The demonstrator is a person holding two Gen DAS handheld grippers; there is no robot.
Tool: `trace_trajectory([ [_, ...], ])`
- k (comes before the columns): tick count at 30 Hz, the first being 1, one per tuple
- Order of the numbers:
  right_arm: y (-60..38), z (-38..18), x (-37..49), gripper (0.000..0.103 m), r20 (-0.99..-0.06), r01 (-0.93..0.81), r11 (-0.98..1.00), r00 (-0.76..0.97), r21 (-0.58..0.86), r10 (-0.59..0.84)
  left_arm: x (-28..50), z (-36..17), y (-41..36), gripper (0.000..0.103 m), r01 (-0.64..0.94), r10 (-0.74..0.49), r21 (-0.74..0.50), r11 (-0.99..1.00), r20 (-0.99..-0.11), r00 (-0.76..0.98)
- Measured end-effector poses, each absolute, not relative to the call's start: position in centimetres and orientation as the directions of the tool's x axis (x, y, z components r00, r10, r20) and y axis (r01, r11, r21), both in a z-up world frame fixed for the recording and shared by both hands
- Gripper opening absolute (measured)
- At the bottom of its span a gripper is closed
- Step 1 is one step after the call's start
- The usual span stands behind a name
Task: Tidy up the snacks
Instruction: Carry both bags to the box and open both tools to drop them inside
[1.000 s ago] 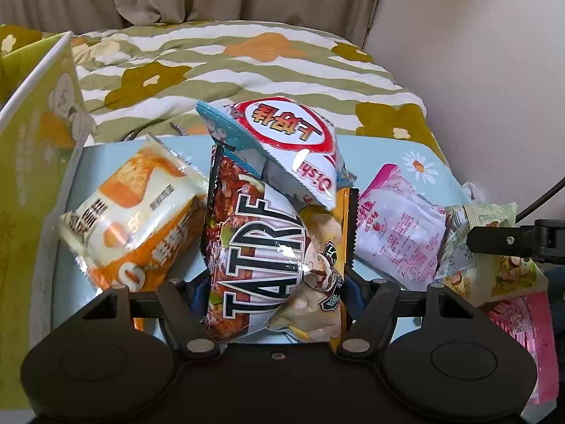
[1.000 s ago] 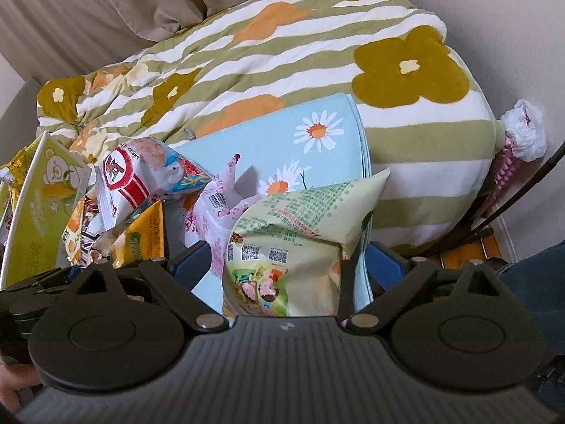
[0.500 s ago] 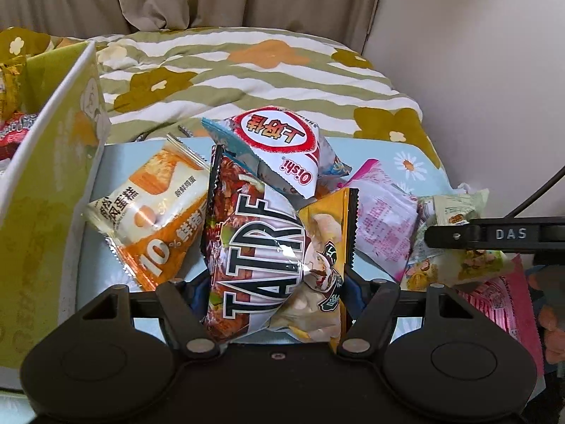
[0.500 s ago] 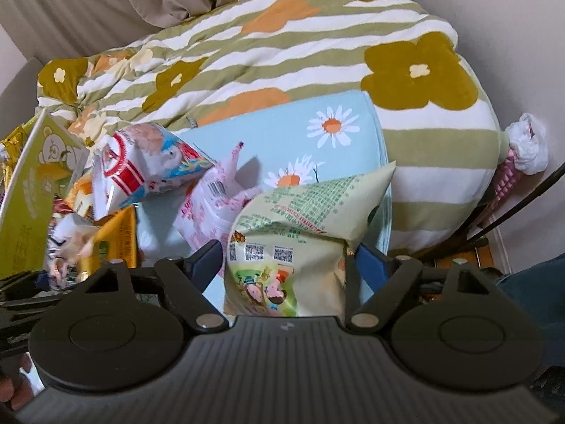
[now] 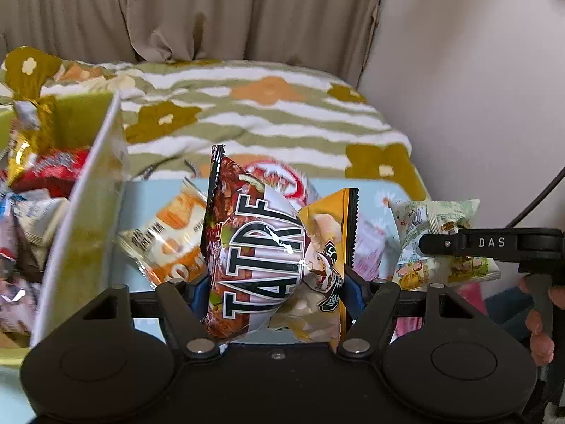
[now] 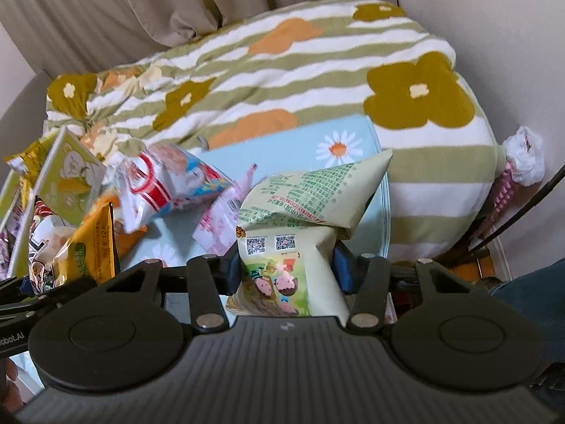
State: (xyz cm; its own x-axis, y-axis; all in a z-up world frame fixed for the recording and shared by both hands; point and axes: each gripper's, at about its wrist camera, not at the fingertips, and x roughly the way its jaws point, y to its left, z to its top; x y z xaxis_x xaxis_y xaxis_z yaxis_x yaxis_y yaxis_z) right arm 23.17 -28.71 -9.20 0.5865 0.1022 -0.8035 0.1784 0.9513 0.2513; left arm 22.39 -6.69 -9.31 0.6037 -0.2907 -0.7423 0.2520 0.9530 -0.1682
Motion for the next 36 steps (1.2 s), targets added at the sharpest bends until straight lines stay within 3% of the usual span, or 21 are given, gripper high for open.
trace_trajectory([
  [16, -18.4, 0.4, 23.4, 0.065, -0.652, -0.067, 0.946, 0.71, 0.316, 0.268, 19.6, -1.9, 2.8, 0.074, 0.092, -0.161, -0.142, 0.986, -0.621, 0.767],
  [27, -5.3, 3.4, 27.0, 0.065, -0.604, -0.218, 0.919, 0.7, 0.328, 0.382, 22.3, 0.0, 14.8, 0.075, -0.049, -0.037, -0.12, 0.992, -0.627, 0.778],
  [36, 2.7, 2.7, 30.4, 0.065, -0.63, -0.209, 0.924, 0.682, 0.321, 0.373, 27.3, -2.2, 21.0, 0.076, 0.008, -0.112, -0.151, 0.988, -0.692, 0.713],
])
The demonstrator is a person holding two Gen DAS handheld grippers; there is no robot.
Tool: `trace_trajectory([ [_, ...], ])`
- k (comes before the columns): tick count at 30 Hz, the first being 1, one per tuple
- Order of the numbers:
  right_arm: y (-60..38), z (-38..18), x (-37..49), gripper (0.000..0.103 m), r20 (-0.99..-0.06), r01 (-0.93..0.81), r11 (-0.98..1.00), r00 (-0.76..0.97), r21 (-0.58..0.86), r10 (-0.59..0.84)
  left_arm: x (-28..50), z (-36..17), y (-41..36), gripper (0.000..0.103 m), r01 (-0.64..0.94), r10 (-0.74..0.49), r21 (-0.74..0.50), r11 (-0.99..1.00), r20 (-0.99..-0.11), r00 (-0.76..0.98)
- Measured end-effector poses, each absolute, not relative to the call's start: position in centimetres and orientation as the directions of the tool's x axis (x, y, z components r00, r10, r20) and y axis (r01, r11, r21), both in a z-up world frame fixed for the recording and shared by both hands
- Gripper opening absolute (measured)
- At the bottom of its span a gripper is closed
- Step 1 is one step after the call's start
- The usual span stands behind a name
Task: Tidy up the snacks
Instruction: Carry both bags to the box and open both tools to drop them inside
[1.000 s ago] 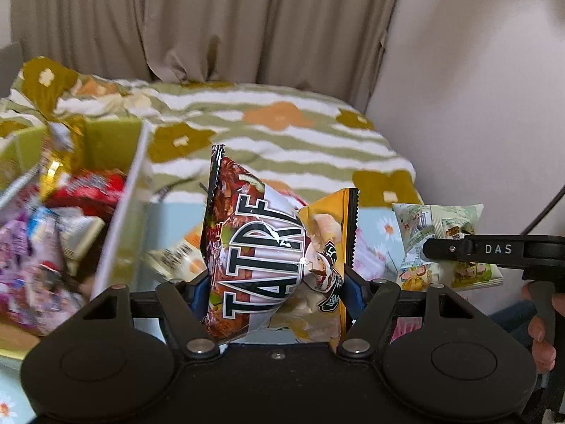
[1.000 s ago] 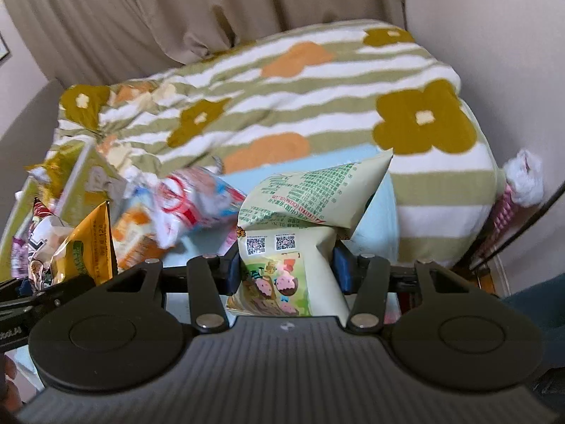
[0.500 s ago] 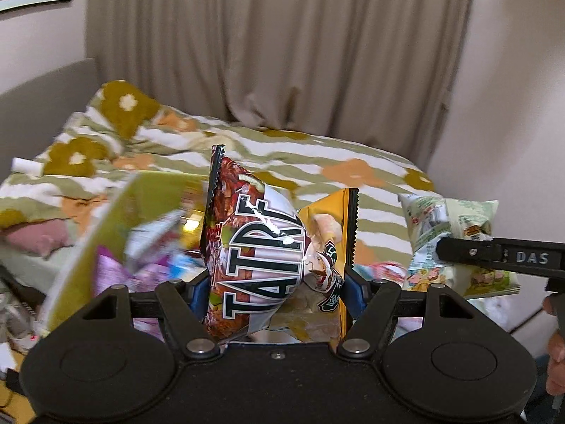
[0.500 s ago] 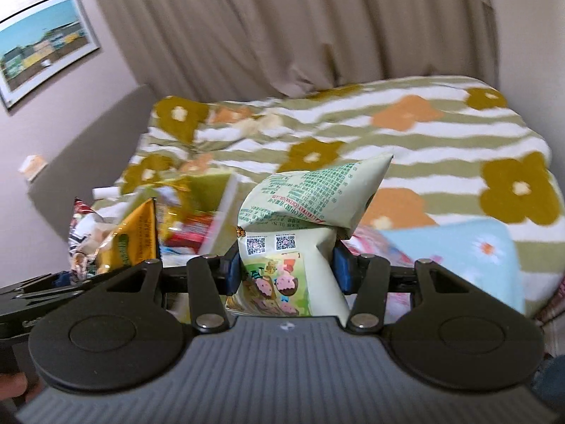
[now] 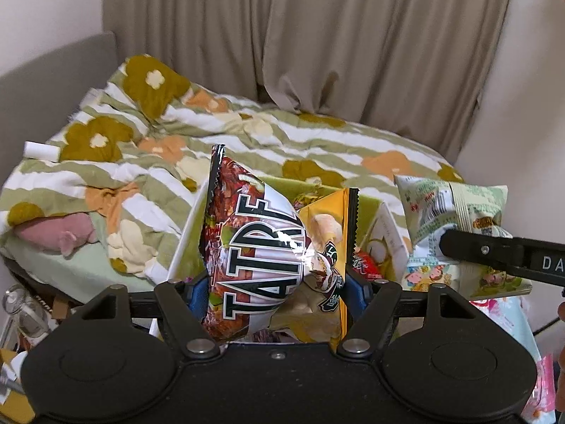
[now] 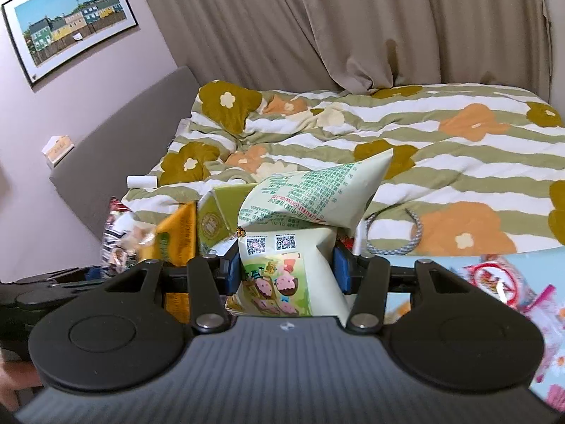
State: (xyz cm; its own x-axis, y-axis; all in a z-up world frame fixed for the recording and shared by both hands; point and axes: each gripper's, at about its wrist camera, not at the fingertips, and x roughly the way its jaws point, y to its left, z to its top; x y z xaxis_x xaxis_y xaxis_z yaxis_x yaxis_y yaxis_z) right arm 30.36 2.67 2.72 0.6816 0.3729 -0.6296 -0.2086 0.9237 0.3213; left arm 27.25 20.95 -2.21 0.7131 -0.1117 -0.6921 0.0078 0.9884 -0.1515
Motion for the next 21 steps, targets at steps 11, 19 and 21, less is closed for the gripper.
trace_trajectory([
  [11, 5.9, 1.0, 31.8, 0.065, -0.681, -0.091, 0.952, 0.679, 0.291, 0.273, 28.1, -4.2, 23.3, 0.1, 0.076, -0.164, -0.154, 0.985, -0.709, 0.686],
  [19, 6.7, 2.0, 31.9, 0.066, -0.69, -0.108, 0.961, 0.676, 0.253, 0.258, 26.5, -2.9, 24.2, 0.1, 0.038, -0.146, -0.167, 0.985, -0.695, 0.704],
  [21, 6.8, 2.2, 32.0, 0.066, -0.688, -0.12, 0.96, 0.675, 0.254, 0.266, 26.2, -2.4, 24.1, 0.1, 0.031, -0.131, -0.156, 0.987, -0.689, 0.713],
])
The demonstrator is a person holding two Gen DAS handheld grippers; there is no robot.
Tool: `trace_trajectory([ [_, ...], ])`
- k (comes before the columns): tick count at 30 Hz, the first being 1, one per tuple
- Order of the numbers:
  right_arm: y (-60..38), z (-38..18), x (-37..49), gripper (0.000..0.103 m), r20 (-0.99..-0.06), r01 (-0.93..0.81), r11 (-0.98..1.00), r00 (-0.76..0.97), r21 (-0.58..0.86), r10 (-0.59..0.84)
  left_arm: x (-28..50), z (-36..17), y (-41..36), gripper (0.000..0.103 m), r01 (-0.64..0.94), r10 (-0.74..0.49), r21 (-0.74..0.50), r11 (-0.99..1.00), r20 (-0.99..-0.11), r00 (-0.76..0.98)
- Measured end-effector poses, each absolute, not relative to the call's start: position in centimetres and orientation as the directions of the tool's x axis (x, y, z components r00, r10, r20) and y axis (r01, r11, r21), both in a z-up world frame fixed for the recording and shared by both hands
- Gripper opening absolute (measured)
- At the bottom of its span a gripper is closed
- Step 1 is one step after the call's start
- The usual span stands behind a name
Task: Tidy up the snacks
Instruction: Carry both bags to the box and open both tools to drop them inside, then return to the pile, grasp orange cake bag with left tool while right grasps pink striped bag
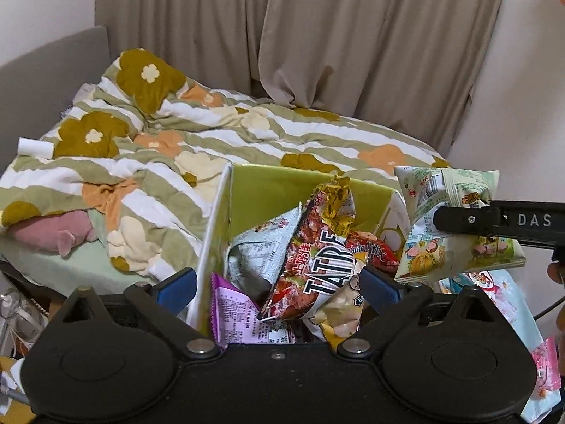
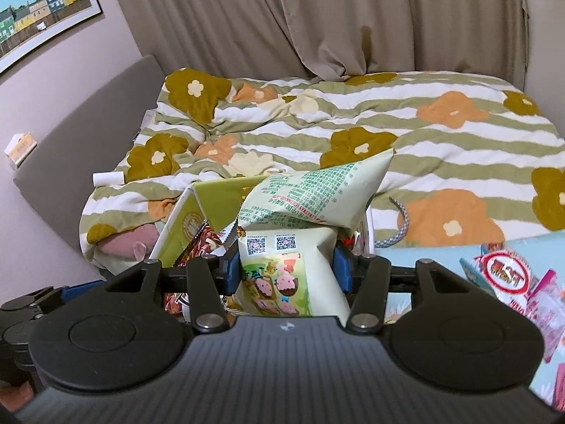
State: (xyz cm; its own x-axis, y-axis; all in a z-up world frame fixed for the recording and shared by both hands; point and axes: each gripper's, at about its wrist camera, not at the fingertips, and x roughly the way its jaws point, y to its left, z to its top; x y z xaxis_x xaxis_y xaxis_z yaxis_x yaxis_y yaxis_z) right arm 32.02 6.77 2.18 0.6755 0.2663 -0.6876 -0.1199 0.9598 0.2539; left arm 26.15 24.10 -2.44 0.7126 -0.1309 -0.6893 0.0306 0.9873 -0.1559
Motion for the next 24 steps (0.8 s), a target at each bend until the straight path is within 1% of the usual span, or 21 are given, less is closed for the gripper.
trace_trajectory([
  [3, 6.7, 2.1, 32.4, 0.067, -0.686, -0.136, 0.953, 0.667, 0.271, 0.29, 26.0, -2.0, 24.0, 0.1, 0.011, -0.111, -0.148, 0.989, -0.685, 0.72],
  [5, 6.8, 1.8, 32.9, 0.07, -0.685, -0.143, 0.947, 0.66, 0.289, 0.309, 26.0, -1.8, 24.0, 0.1, -0.002, -0.101, -0.149, 0.989, -0.683, 0.723],
  [7, 6.6, 1.1, 33.6, 0.085, -0.684, -0.148, 0.936, 0.648, 0.32, 0.336, 25.9, -1.7, 23.9, 0.1, -0.01, -0.092, -0.144, 0.99, -0.683, 0.725],
  [8, 6.4, 0.7, 33.9, 0.102, -0.68, -0.139, 0.93, 0.647, 0.34, 0.345, 25.9, -1.7, 23.8, 0.1, -0.011, -0.087, -0.139, 0.99, -0.683, 0.725],
  [12, 5.5, -0.6, 34.1, 0.103, -0.679, -0.101, 0.914, 0.638, 0.393, 0.362, 25.7, -2.1, 23.7, 0.1, -0.015, -0.073, -0.12, 0.993, -0.692, 0.719],
  [18, 4.9, -0.8, 33.2, 0.103, -0.686, -0.097, 0.924, 0.642, 0.371, 0.343, 25.4, -2.7, 23.4, 0.1, -0.015, -0.076, -0.123, 0.992, -0.7, 0.71],
  [24, 4.5, 0.1, 32.1, 0.103, -0.665, -0.108, 0.923, 0.663, 0.37, 0.344, 24.6, -1.7, 23.1, 0.1, -0.007, -0.077, -0.121, 0.993, -0.675, 0.734],
])
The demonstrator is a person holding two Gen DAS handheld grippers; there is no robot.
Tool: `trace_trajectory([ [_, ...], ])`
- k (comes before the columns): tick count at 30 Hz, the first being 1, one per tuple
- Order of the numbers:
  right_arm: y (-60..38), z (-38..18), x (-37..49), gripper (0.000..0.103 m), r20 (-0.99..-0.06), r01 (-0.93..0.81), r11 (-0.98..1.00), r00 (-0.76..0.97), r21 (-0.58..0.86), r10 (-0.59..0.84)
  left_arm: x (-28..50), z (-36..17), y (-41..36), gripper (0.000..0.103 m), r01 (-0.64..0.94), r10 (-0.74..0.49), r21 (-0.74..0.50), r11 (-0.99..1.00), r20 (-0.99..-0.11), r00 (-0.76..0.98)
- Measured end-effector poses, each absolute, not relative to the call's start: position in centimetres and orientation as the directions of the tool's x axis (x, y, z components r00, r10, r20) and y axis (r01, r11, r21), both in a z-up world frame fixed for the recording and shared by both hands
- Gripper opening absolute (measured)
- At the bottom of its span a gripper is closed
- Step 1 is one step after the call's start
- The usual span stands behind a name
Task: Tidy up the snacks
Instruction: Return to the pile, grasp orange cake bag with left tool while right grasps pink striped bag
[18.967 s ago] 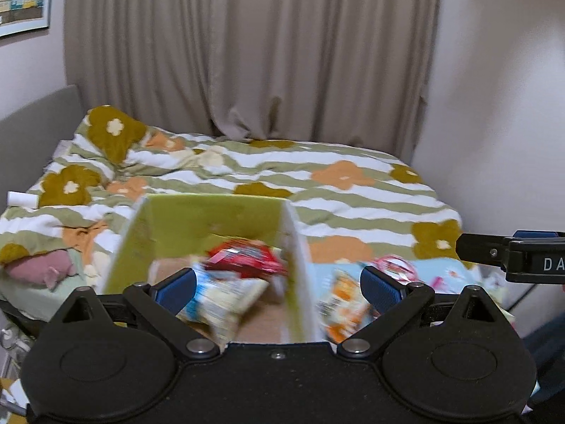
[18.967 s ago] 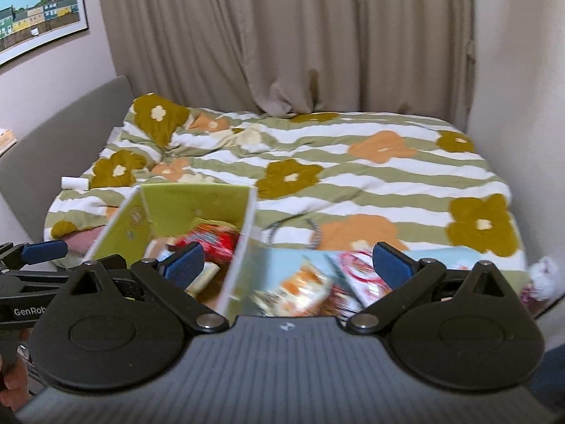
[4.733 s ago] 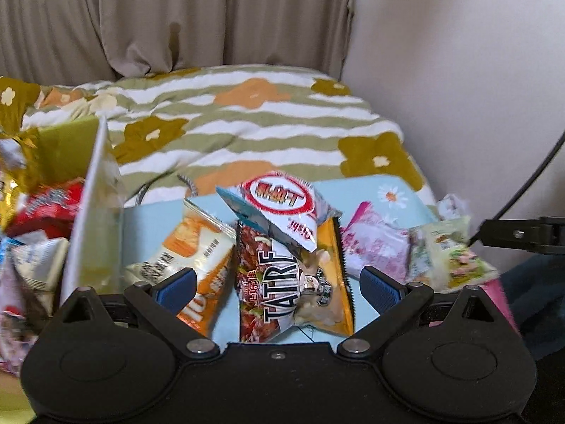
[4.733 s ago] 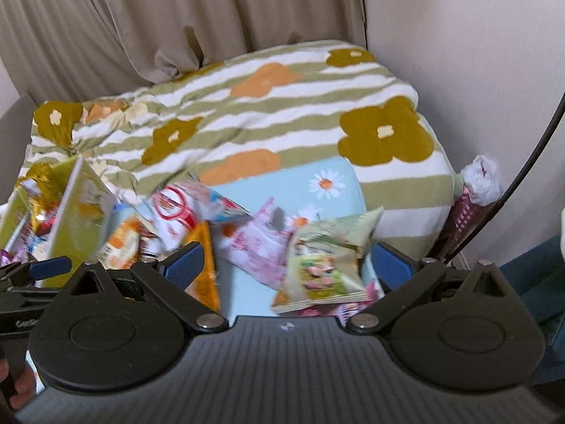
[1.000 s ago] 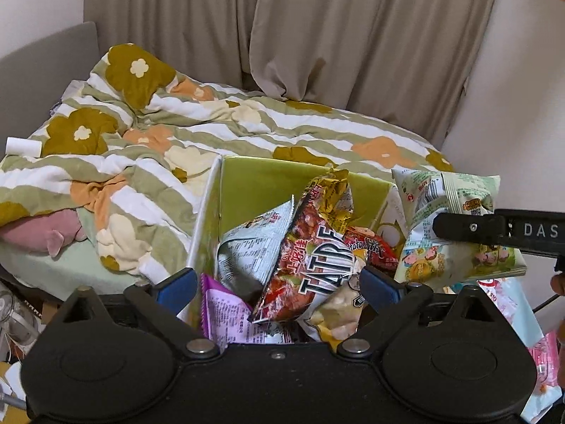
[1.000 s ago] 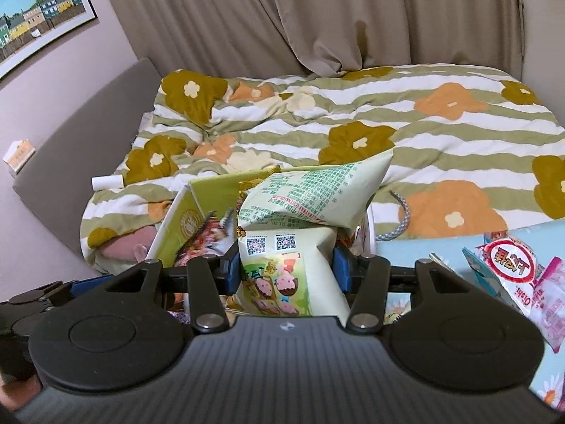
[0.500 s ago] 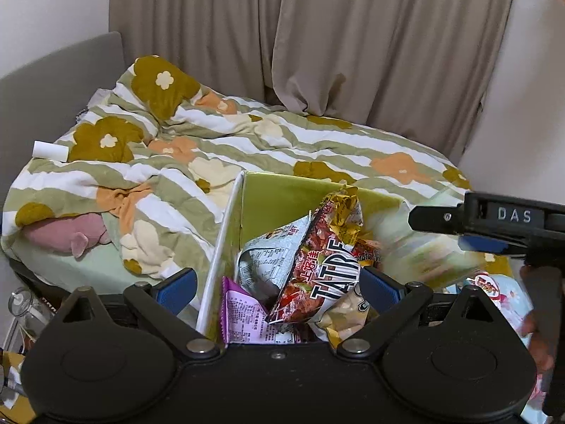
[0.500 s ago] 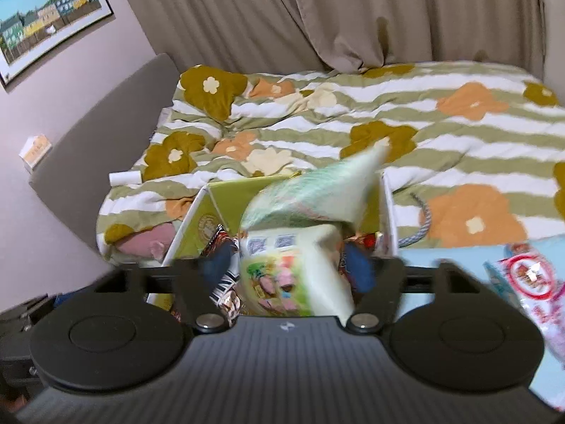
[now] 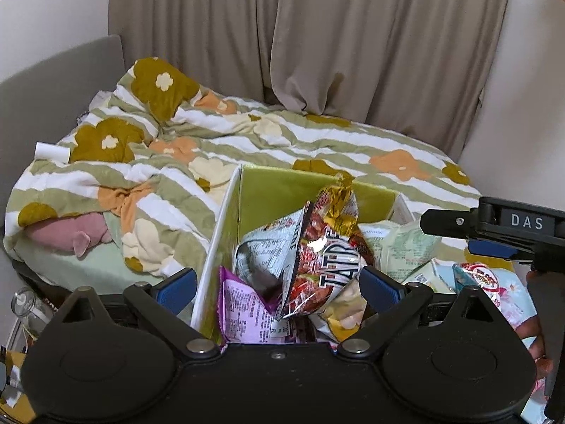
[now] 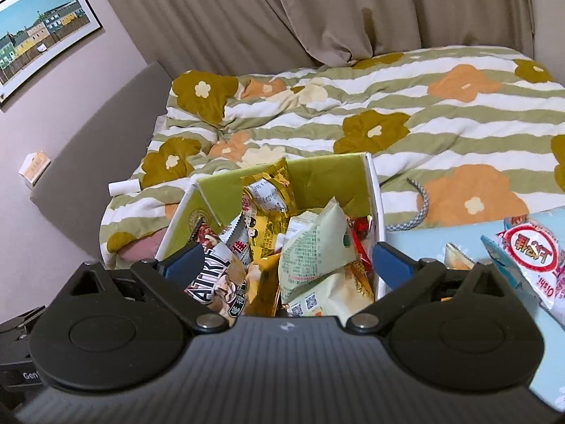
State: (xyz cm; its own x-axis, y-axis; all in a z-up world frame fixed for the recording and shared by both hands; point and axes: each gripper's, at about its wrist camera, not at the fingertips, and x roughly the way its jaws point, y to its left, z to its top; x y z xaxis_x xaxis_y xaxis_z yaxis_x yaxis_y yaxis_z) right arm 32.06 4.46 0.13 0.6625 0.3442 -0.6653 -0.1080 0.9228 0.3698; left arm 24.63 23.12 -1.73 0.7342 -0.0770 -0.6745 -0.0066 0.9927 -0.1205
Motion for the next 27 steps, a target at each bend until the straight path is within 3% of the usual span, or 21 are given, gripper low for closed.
trace_trajectory([
  [15, 3.0, 4.2, 25.7, 0.103, -0.591, -0.02, 0.959, 0.783, 0.284, 0.192, 21.8, 0.6, 21.0, 0.1, 0.127, -0.169, -0.112, 0.986, -0.603, 0.78],
  [27, -5.4, 5.6, 19.5, 0.103, -0.56, 0.135, 0.971, 0.828, 0.199, 0.0, 21.1, 1.1, 12.4, 0.1, 0.302, -0.294, -0.083, 0.95, -0.569, 0.768],
])
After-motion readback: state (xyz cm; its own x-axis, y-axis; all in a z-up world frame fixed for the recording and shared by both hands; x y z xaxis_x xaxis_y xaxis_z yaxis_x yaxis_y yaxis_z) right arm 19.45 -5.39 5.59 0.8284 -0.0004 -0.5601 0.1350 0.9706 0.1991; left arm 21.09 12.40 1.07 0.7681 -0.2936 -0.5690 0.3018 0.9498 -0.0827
